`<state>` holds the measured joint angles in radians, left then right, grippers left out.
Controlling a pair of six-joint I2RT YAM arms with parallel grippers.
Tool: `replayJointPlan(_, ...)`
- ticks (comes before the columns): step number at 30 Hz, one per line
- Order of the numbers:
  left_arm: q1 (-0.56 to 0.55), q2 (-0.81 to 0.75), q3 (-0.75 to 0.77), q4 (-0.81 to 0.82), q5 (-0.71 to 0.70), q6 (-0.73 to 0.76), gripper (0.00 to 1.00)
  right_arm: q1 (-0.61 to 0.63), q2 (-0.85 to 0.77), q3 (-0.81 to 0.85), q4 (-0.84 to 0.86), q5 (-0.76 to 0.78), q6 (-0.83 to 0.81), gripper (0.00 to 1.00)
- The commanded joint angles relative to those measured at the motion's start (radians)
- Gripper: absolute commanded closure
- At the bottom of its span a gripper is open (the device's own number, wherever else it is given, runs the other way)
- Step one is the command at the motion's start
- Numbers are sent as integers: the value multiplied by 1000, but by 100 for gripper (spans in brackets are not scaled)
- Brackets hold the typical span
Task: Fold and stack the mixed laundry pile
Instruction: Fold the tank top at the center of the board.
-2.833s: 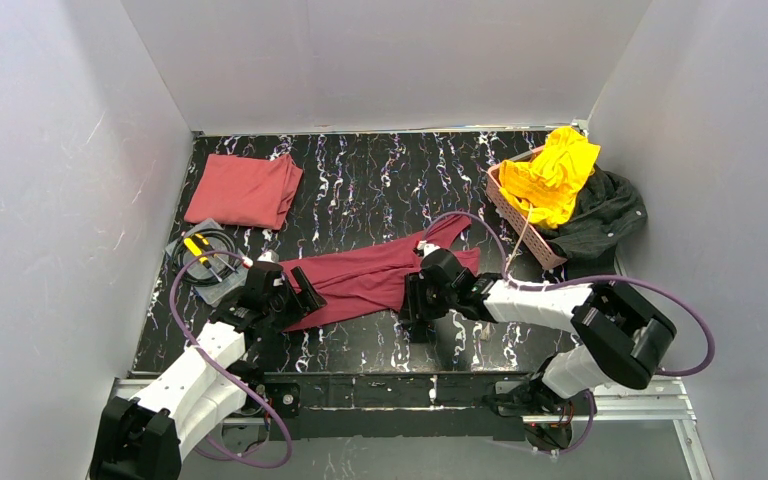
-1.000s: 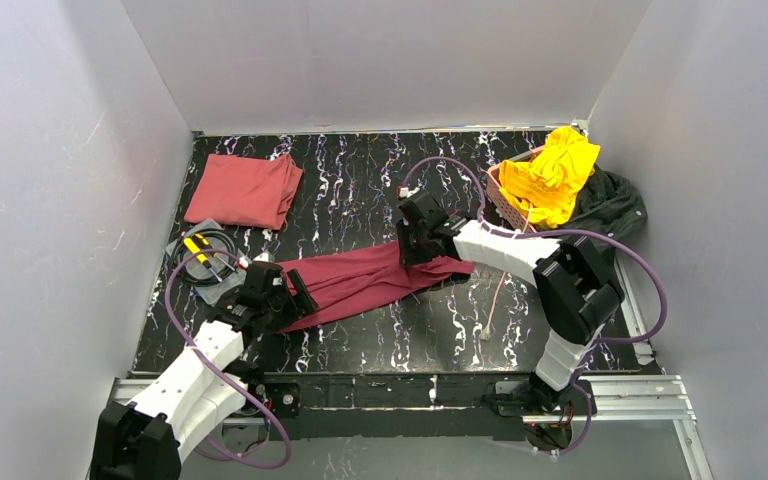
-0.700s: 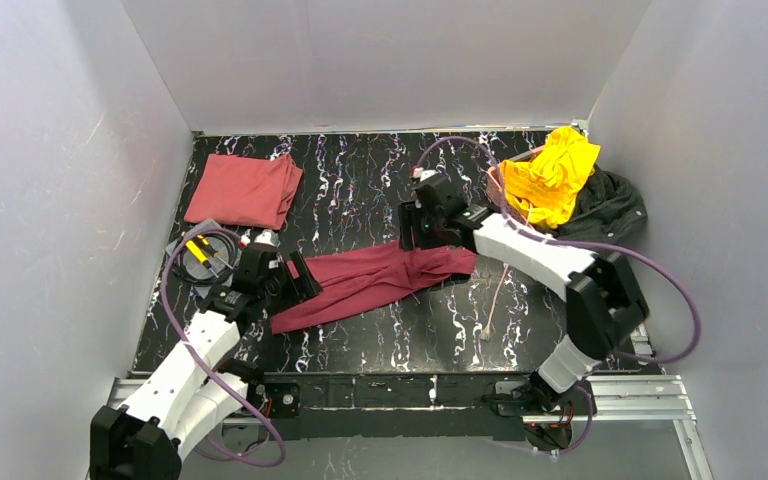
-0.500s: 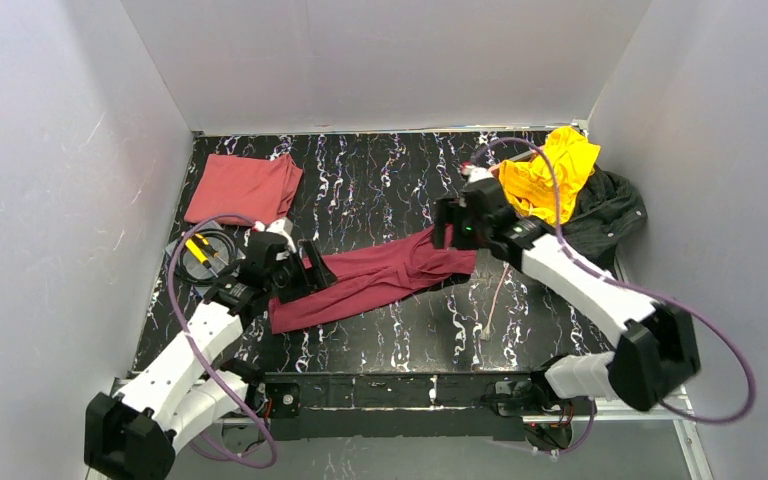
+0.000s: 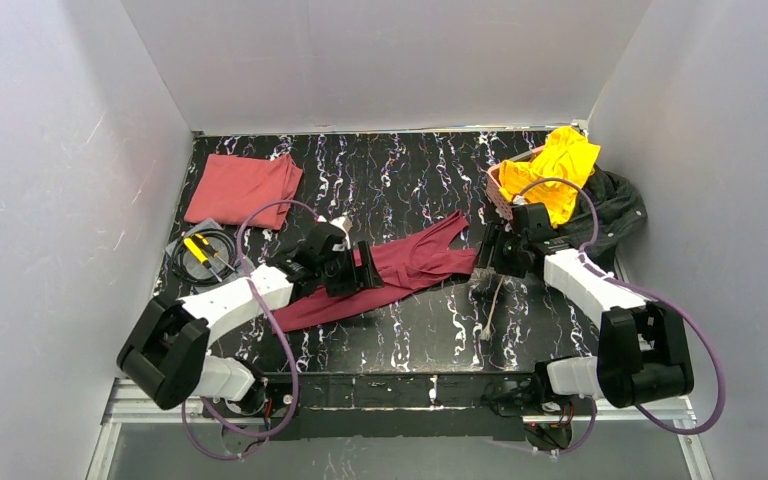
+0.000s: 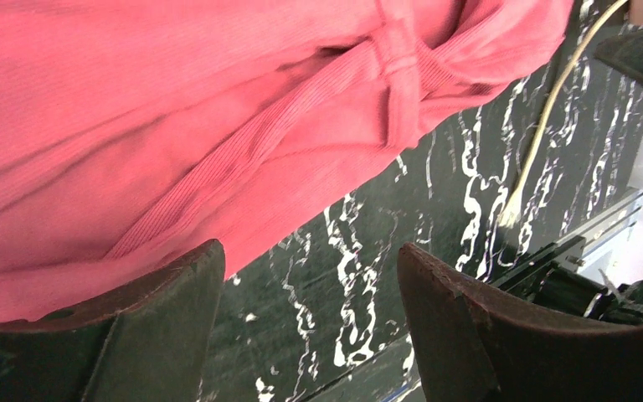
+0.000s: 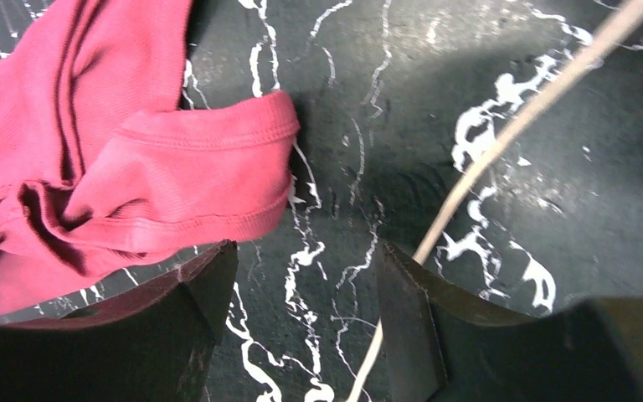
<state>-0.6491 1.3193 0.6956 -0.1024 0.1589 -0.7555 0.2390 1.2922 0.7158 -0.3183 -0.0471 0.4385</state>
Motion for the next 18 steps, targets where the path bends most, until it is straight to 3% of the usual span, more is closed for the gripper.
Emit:
replayJointPlan(1,-22,59,83,87,28,9,28,-8,28,0,126,-112,-24,32)
replayJointPlan(9,-102,275,328,-79,-84,192,38,-10,106,4,186,-162,-17,40)
replayJointPlan(18,-139,404,428,-163,-143,212,44,-10,215,3,272,-226,1,44)
